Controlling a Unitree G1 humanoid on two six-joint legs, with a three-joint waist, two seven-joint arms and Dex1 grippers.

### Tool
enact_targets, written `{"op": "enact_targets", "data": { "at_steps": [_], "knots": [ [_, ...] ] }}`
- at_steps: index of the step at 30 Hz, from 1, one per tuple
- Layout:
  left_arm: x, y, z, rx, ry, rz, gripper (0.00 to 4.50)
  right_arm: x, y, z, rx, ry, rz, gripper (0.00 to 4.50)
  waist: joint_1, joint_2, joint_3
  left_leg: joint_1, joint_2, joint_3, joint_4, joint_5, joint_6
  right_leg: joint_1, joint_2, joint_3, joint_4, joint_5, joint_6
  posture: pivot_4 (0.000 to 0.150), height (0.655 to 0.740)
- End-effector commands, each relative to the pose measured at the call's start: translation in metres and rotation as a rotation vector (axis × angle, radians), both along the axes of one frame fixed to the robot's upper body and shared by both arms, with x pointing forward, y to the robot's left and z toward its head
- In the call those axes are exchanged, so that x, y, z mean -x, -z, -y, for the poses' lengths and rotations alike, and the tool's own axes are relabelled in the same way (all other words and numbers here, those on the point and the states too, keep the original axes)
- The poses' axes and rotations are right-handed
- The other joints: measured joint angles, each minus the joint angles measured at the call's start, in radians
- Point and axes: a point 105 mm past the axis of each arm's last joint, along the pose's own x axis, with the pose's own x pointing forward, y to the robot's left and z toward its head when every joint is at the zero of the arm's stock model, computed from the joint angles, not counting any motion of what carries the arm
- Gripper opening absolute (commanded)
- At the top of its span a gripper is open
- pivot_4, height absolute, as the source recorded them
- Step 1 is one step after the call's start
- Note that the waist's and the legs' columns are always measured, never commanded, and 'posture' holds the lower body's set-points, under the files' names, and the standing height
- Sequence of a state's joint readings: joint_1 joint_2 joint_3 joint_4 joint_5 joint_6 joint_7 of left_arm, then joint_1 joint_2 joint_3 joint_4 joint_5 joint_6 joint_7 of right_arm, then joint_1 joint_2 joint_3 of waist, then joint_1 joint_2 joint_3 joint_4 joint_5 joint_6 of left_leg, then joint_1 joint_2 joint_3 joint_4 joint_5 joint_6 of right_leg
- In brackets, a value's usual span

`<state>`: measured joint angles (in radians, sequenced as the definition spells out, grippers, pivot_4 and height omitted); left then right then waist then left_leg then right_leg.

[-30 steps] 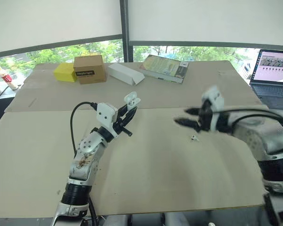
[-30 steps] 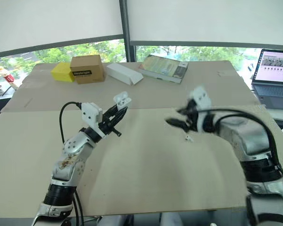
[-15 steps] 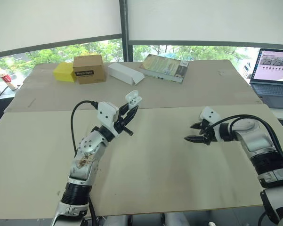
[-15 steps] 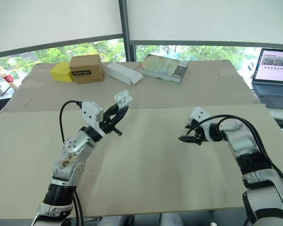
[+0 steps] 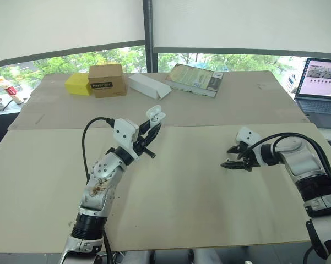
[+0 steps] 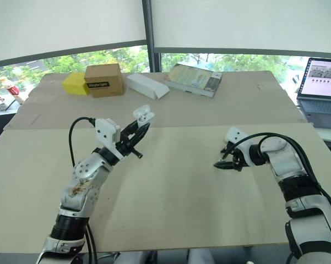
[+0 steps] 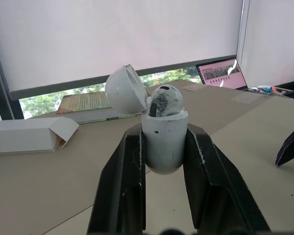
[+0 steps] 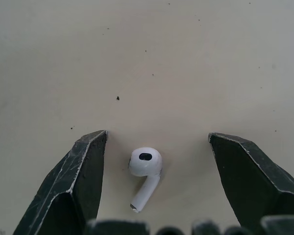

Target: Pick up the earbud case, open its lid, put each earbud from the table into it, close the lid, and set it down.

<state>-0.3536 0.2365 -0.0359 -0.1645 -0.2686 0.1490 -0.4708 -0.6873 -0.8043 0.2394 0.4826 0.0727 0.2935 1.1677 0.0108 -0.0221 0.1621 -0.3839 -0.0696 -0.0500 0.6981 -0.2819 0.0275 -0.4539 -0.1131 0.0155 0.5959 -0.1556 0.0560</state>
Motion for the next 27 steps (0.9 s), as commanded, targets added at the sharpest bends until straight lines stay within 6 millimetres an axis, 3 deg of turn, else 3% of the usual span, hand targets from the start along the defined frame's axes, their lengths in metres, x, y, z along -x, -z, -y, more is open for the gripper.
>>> {"op": "enact_targets", "data": {
  "at_steps": [1,3,4,13,14,22,24,27],
  "knots": [
    [0.005,-0.016,0.001,0.001,0.001,0.072,0.55,0.0,-0.004,0.015,0.028,0.041,0.011,3.67,0.001,0.0,0.0,0.0,0.0,0.0,0.0,0.0,0.0,0.0,0.0,0.0,0.0,0.0,0.0,0.15,0.74],
    [0.005,-0.016,0.001,0.001,0.0,0.072,0.55,0.001,-0.003,0.018,0.037,0.047,0.008,3.67,0.001,0.0,0.0,0.0,0.0,0.0,0.0,0.0,0.0,0.0,0.0,0.0,0.0,0.0,0.0,0.15,0.74],
    [0.005,-0.016,0.001,0.001,0.0,0.072,0.55,0.001,-0.003,0.019,0.04,0.05,0.006,3.43,0.001,0.0,0.0,0.0,0.0,0.0,0.0,0.0,0.0,0.0,0.0,0.0,0.0,0.0,0.0,0.15,0.74],
    [0.006,-0.016,0.004,0.006,0.005,0.071,0.55,0.003,-0.002,0.017,0.04,0.045,-0.01,0.48,0.0,0.0,0.0,0.0,0.0,0.0,0.001,0.0,0.0,0.0,0.0,0.0,0.0,0.0,0.0,0.15,0.74],
    [0.006,-0.016,0.004,0.006,0.005,0.071,0.55,0.004,-0.002,0.017,0.04,0.042,-0.011,0.34,0.0,0.0,0.0,0.0,0.0,0.0,0.001,0.0,0.0,0.0,0.0,0.0,0.0,0.0,0.0,0.15,0.74],
    [0.006,-0.016,0.006,0.011,0.006,0.071,0.55,0.007,-0.012,0.016,0.031,0.019,-0.007,0.34,0.0,0.0,0.0,0.0,0.0,0.0,0.001,0.0,0.0,0.0,0.0,0.0,0.0,0.001,0.0,0.15,0.74],
    [0.006,-0.016,0.007,0.015,0.006,0.072,0.55,0.021,-0.01,0.032,0.105,-0.009,-0.044,0.34,0.006,0.0,0.0,0.0,0.0,0.0,0.001,0.0,0.0,0.0,0.0,0.0,0.0,0.0,0.0,0.15,0.74],
    [0.008,-0.013,0.007,0.024,0.002,0.067,0.55,0.048,-0.006,0.073,0.269,-0.028,-0.119,0.34,0.015,0.0,0.0,-0.001,-0.001,0.0,0.001,0.0,0.001,0.0,-0.001,-0.001,-0.001,0.001,0.001,0.15,0.74]
  ]
}}
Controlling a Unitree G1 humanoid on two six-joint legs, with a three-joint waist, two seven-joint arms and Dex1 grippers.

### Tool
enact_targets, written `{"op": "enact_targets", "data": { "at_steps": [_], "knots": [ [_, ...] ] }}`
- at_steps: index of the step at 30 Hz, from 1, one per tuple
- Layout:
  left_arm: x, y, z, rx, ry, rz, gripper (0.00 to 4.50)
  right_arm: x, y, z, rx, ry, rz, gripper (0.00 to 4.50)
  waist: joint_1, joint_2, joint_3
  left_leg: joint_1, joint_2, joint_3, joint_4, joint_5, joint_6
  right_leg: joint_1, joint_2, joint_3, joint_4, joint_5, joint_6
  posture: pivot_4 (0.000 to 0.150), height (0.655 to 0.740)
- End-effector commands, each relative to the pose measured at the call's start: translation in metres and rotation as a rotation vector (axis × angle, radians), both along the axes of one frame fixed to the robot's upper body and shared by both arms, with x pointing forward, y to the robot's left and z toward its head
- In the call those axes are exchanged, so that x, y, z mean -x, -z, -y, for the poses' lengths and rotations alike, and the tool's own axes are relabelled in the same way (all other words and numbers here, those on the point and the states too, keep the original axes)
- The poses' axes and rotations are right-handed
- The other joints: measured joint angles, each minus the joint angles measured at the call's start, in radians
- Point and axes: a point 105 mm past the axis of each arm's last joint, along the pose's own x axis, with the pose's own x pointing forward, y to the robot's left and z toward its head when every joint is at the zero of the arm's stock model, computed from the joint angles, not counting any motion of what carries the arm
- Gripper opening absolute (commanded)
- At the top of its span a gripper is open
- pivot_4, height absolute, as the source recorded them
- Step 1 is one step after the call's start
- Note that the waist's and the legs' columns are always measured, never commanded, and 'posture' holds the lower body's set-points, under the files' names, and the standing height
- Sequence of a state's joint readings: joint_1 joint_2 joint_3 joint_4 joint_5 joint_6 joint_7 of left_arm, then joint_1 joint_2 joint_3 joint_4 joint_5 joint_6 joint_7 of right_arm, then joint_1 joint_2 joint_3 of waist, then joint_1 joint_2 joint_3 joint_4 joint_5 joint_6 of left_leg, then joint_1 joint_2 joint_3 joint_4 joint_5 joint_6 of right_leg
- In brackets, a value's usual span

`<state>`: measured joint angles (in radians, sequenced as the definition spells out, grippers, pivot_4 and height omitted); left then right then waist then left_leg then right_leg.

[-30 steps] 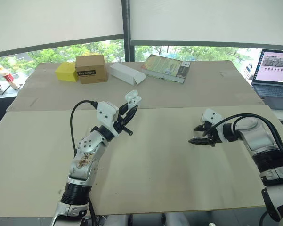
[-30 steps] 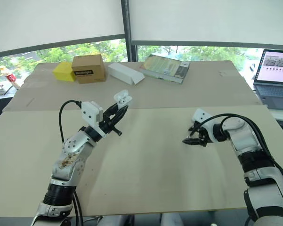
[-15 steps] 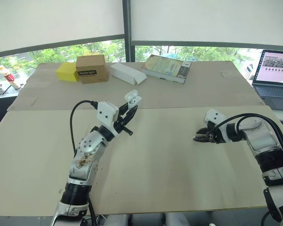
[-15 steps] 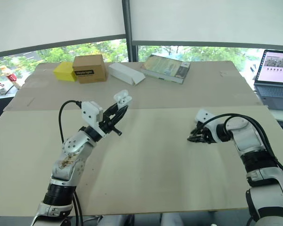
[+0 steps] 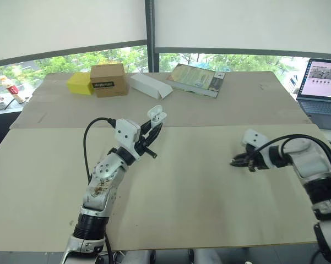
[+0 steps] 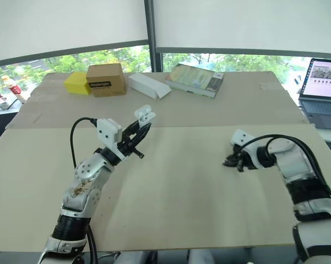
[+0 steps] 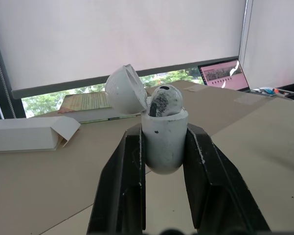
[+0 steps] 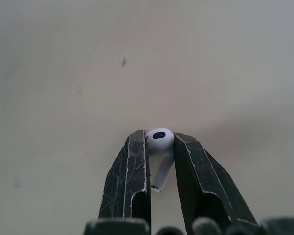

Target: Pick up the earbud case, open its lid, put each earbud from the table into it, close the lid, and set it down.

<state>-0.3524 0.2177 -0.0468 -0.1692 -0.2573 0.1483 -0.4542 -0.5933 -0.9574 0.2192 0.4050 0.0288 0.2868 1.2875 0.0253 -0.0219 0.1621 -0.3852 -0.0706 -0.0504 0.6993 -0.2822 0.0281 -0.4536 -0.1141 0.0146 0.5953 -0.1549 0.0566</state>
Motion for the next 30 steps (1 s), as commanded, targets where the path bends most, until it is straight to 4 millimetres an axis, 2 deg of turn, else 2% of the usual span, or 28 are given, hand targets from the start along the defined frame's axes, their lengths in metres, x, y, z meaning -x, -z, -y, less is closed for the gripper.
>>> {"op": "enact_targets", "data": {
  "at_steps": [1,4,6,9,13,15,19,26,30],
  "knots": [
    [0.008,-0.012,0.003,0.019,0.003,0.062,0.55,0.026,-0.006,0.043,0.167,-0.023,-0.05,0.34,0.002,0.0,0.0,0.0,0.0,0.0,0.0,0.0,0.0,0.0,0.0,0.0,0.0,0.0,0.0,0.15,0.74],
    [0.011,-0.005,0.004,0.031,-0.005,0.048,0.55,0.054,-0.003,0.075,0.29,-0.052,-0.129,0.34,-0.003,0.0,0.0,0.0,0.0,0.001,0.001,-0.001,0.001,0.001,0.0,0.0,-0.001,0.0,0.001,0.15,0.74],
    [0.012,-0.004,0.006,0.044,-0.013,0.044,0.55,0.068,0.0,0.09,0.343,-0.061,-0.169,0.34,-0.01,0.0,0.0,0.002,0.001,0.002,0.0,-0.001,0.002,0.002,0.0,0.001,0.0,0.0,0.001,0.15,0.74],
    [0.013,-0.004,0.007,0.059,-0.025,0.043,0.55,0.069,0.006,0.101,0.37,-0.034,-0.164,0.34,-0.018,0.0,0.0,0.01,0.003,0.002,-0.001,-0.004,0.006,0.011,0.002,0.001,-0.001,0.0,0.0,0.15,0.74],
    [0.013,-0.002,0.007,0.055,-0.031,0.043,0.55,0.066,0.014,0.105,0.379,-0.02,-0.145,0.34,-0.02,0.0,0.0,0.024,0.006,0.002,-0.004,-0.006,0.01,0.027,0.003,0.0,-0.004,-0.002,0.001,0.15,0.74],
    [0.014,-0.003,0.007,0.054,-0.033,0.045,0.55,0.069,0.017,0.108,0.376,-0.013,-0.164,1.4,-0.019,0.0,0.0,0.029,0.006,0.002,-0.004,-0.007,0.011,0.032,0.003,-0.001,-0.006,-0.003,0.002,0.15,0.74],
    [0.015,-0.002,0.005,0.053,-0.042,0.041,0.55,0.076,0.02,0.112,0.4,-0.031,-0.201,2.75,-0.011,0.0,0.0,0.028,0.005,0.002,-0.003,-0.008,0.012,0.032,0.002,-0.001,-0.007,-0.003,0.002,0.15,0.74],
    [0.019,0.001,0.008,0.052,-0.036,0.03,0.55,0.087,0.02,0.122,0.444,-0.05,-0.251,2.75,-0.007,0.0,0.0,0.028,0.005,0.002,-0.003,-0.008,0.011,0.032,0.002,-0.001,-0.007,-0.003,0.002,0.15,0.74],
    [0.018,0.002,0.006,0.055,-0.044,0.028,0.55,0.083,0.02,0.121,0.429,-0.042,-0.232,2.75,-0.007,0.0,0.0,0.028,0.005,0.002,-0.004,-0.008,0.011,0.033,0.002,-0.001,-0.007,-0.003,0.002,0.15,0.74]
  ]
}}
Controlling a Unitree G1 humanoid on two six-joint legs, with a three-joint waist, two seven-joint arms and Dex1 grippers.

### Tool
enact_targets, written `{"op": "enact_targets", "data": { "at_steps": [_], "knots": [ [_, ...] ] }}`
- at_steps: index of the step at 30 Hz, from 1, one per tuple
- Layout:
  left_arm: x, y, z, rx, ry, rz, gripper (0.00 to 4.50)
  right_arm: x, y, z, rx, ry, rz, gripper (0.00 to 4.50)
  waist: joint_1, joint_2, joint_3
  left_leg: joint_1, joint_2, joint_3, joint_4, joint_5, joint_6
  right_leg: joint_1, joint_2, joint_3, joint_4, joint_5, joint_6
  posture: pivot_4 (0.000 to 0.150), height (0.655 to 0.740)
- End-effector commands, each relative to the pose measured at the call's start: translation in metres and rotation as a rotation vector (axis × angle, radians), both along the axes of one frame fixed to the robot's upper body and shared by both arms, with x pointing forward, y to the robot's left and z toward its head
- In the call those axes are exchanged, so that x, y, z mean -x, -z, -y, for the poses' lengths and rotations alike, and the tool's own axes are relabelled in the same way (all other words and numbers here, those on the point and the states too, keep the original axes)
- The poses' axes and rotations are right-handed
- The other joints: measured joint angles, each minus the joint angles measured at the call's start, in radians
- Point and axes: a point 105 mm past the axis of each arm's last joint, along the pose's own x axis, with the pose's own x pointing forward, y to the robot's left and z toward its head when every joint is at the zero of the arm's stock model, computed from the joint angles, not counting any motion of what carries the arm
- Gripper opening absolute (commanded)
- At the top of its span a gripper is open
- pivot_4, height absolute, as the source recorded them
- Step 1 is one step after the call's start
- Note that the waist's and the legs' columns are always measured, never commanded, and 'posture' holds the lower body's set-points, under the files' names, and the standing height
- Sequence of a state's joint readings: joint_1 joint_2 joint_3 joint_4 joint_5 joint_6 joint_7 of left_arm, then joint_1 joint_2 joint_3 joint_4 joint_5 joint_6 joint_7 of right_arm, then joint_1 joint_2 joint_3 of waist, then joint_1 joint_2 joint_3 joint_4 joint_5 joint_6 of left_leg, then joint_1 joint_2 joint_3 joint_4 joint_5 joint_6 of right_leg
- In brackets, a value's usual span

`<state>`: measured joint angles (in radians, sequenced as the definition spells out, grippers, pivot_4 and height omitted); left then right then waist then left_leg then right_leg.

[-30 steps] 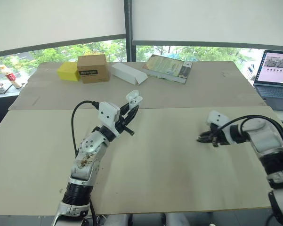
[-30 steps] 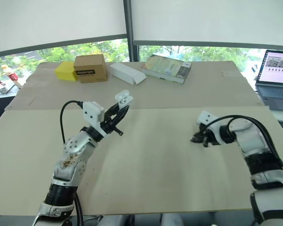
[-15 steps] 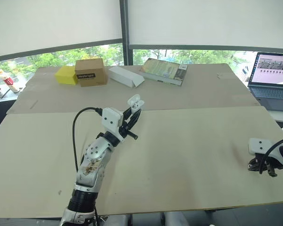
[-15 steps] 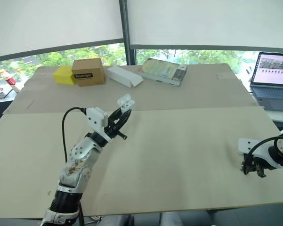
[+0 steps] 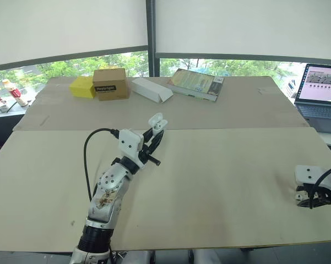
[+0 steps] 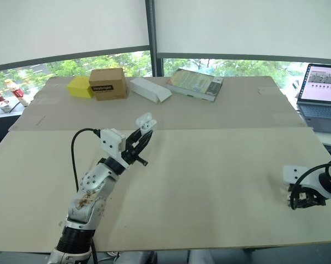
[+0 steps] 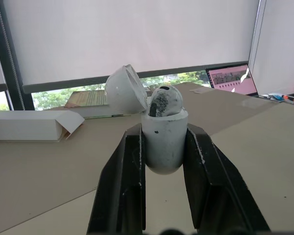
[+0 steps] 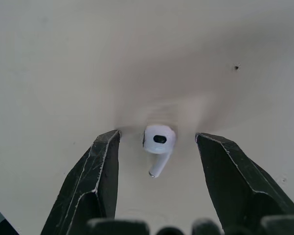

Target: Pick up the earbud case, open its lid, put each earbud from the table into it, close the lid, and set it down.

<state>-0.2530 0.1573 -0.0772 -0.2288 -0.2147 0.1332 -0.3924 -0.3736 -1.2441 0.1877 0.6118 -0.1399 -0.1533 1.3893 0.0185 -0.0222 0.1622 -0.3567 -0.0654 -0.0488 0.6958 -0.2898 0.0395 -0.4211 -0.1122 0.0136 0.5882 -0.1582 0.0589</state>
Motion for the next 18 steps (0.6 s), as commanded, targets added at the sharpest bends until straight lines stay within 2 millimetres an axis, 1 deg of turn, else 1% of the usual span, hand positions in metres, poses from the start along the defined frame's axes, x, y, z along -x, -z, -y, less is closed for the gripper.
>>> {"op": "enact_targets", "data": {
  "at_steps": [1,4,7,9,15,18],
  "knots": [
    [0.006,-0.014,0.001,0.015,0.002,0.058,0.55,0.004,0.006,0.006,0.017,0.021,-0.026,2.75,0.0,0.0,0.0,0.0,0.0,0.0,0.0,0.0,0.0,0.0,0.0,0.0,0.0,0.0,0.0,0.15,0.74],
    [0.006,-0.014,0.002,0.017,0.002,0.059,0.55,-0.003,0.007,0.001,-0.015,0.037,0.004,2.75,-0.003,-0.001,0.0,0.0,0.0,0.0,0.0,0.0,0.0,0.0,0.0,0.0,0.0,0.0,0.0,0.15,0.74],
    [0.006,-0.014,0.001,0.016,0.001,0.059,0.55,-0.005,0.007,-0.002,-0.03,0.026,0.01,2.75,-0.007,-0.001,0.0,0.0,0.0,0.0,0.0,0.0,0.0,0.0,0.0,0.0,0.0,0.0,0.0,0.15,0.74],
    [0.006,-0.014,0.0,0.015,0.001,0.058,0.55,-0.008,0.007,-0.007,-0.035,-0.03,0.03,2.75,-0.008,-0.001,0.0,0.0,0.0,0.0,0.0,0.0,0.0,0.0,0.0,0.0,0.0,0.0,0.0,0.15,0.74],
    [0.006,-0.014,0.004,-0.002,0.013,0.063,0.55,-0.016,0.006,-0.015,-0.035,-0.096,0.069,2.75,-0.016,-0.004,0.0,0.001,0.001,0.0,0.0,0.0,-0.001,0.001,0.001,0.0,0.0,0.0,0.0,0.15,0.74],
    [0.006,-0.014,0.005,0.001,0.015,0.062,0.55,-0.017,0.006,-0.016,-0.032,-0.102,0.066,2.75,-0.021,-0.004,0.0,0.001,0.001,0.0,0.0,-0.001,-0.001,0.001,0.001,0.0,0.0,0.0,0.0,0.15,0.74]
  ]
}}
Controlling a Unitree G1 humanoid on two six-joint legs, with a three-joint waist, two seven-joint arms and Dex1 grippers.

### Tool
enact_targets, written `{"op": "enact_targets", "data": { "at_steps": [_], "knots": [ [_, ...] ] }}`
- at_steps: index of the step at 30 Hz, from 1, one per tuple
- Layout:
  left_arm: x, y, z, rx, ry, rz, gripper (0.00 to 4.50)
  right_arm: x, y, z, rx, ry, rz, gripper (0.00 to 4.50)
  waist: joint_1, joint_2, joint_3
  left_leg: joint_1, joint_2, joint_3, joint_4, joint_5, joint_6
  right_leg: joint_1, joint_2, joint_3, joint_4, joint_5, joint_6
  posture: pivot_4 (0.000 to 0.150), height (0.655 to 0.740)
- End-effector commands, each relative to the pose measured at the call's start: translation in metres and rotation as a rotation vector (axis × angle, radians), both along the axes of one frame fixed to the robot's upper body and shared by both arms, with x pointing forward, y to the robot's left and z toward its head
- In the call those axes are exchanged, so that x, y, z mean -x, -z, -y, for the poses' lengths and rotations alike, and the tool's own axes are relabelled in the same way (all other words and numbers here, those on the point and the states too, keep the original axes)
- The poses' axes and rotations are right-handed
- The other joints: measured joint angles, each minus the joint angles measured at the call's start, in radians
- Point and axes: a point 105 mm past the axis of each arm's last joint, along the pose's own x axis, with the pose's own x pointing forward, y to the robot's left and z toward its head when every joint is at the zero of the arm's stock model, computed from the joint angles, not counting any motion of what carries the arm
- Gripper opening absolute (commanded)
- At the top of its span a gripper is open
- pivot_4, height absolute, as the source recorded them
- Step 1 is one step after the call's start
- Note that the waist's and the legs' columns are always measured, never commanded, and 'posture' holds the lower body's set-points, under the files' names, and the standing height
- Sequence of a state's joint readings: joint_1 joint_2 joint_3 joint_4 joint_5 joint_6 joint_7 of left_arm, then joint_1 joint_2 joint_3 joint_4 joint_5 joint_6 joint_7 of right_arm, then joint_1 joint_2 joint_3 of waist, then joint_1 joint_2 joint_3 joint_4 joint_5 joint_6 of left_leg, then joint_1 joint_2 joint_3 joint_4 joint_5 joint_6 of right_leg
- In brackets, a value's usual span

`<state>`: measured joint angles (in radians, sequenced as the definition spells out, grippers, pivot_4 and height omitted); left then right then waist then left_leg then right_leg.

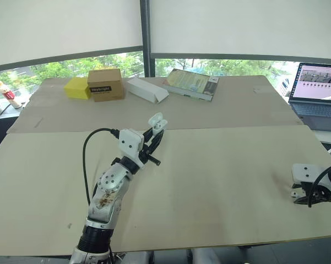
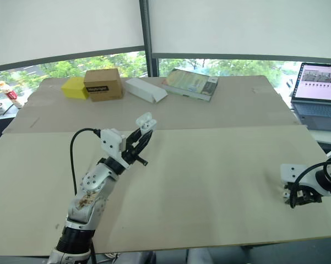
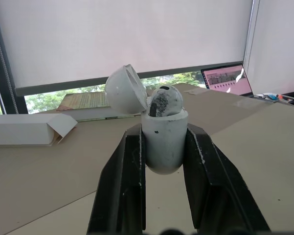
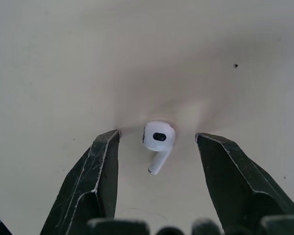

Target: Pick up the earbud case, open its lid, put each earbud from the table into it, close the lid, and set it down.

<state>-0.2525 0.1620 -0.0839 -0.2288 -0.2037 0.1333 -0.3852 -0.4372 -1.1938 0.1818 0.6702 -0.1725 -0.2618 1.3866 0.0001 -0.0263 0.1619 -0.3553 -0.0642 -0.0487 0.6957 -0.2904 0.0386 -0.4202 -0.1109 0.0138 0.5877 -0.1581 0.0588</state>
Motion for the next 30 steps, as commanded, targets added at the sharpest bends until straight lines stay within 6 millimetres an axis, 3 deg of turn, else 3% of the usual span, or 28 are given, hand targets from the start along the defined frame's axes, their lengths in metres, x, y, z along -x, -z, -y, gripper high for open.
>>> {"op": "enact_targets", "data": {
  "at_steps": [1,8,11,14,17,20,23,26,30],
  "knots": [
    [0.006,-0.015,0.005,0.015,0.022,0.061,0.55,-0.005,0.007,-0.005,-0.012,-0.012,0.012,2.5,-0.004,0.0,0.0,0.0,0.0,0.0,0.0,0.0,0.0,0.0,0.0,0.0,0.0,0.0,0.0,0.15,0.74],
    [0.007,-0.015,0.006,0.003,0.027,0.061,0.55,-0.003,0.011,-0.002,-0.006,-0.005,-0.009,0.32,-0.013,-0.003,-0.001,0.001,0.0,0.0,0.0,-0.002,0.0,0.001,0.0,0.001,-0.001,0.0,0.0,0.15,0.74],
    [0.007,-0.015,0.006,0.003,0.028,0.063,0.55,-0.006,0.011,-0.007,-0.028,-0.016,0.005,0.32,-0.013,-0.004,-0.002,0.001,0.0,0.0,0.0,-0.003,0.0,0.001,0.0,0.0,-0.001,0.0,0.0,0.15,0.74],
    [0.007,-0.015,0.006,0.003,0.033,0.063,0.55,-0.014,0.004,-0.031,-0.148,-0.056,0.017,0.32,-0.016,-0.005,-0.002,0.001,0.001,0.0,0.0,-0.003,-0.001,0.001,0.001,0.001,-0.001,0.0,0.0,0.15,0.74],
    [0.006,-0.015,0.006,0.008,0.048,0.059,0.55,-0.03,-0.017,-0.09,-0.478,-0.112,0.042,0.32,-0.025,-0.005,-0.002,0.002,0.004,0.0,0.0,-0.004,-0.003,0.0,0.004,0.001,-0.002,0.0,-0.001,0.15,0.74],
    [0.003,-0.015,0.007,0.026,0.07,0.044,0.55,-0.065,-0.067,-0.165,-0.879,-0.081,0.183,0.32,-0.036,-0.002,-0.001,0.001,0.008,0.0,-0.001,-0.005,-0.006,-0.003,0.007,0.002,0.0,-0.001,-0.005,0.15,0.74],
    [0.001,-0.014,0.008,0.039,0.12,0.014,0.55,-0.076,-0.115,-0.228,-1.119,-0.126,0.286,0.32,-0.018,0.006,0.0,-0.003,0.007,-0.001,-0.001,-0.005,-0.007,-0.01,0.006,0.002,0.006,-0.002,-0.006,0.15,0.74],
    [0.001,-0.017,0.011,0.044,0.182,-0.006,0.55,-0.075,-0.154,-0.271,-1.323,-0.119,0.335,0.32,0.01,0.007,-0.001,-0.019,0.006,-0.003,0.002,0.002,-0.017,-0.027,0.007,0.0,0.009,-0.001,-0.008,0.15,0.74],
    [0.001,-0.024,0.013,0.054,0.247,-0.027,0.55,-0.069,-0.17,-0.3,-1.431,-0.092,0.367,0.32,0.027,0.007,-0.001,-0.034,0.002,-0.004,0.01,0.001,-0.016,-0.039,0.004,-0.001,0.021,0.0,-0.008,0.15,0.74]
  ]
}}
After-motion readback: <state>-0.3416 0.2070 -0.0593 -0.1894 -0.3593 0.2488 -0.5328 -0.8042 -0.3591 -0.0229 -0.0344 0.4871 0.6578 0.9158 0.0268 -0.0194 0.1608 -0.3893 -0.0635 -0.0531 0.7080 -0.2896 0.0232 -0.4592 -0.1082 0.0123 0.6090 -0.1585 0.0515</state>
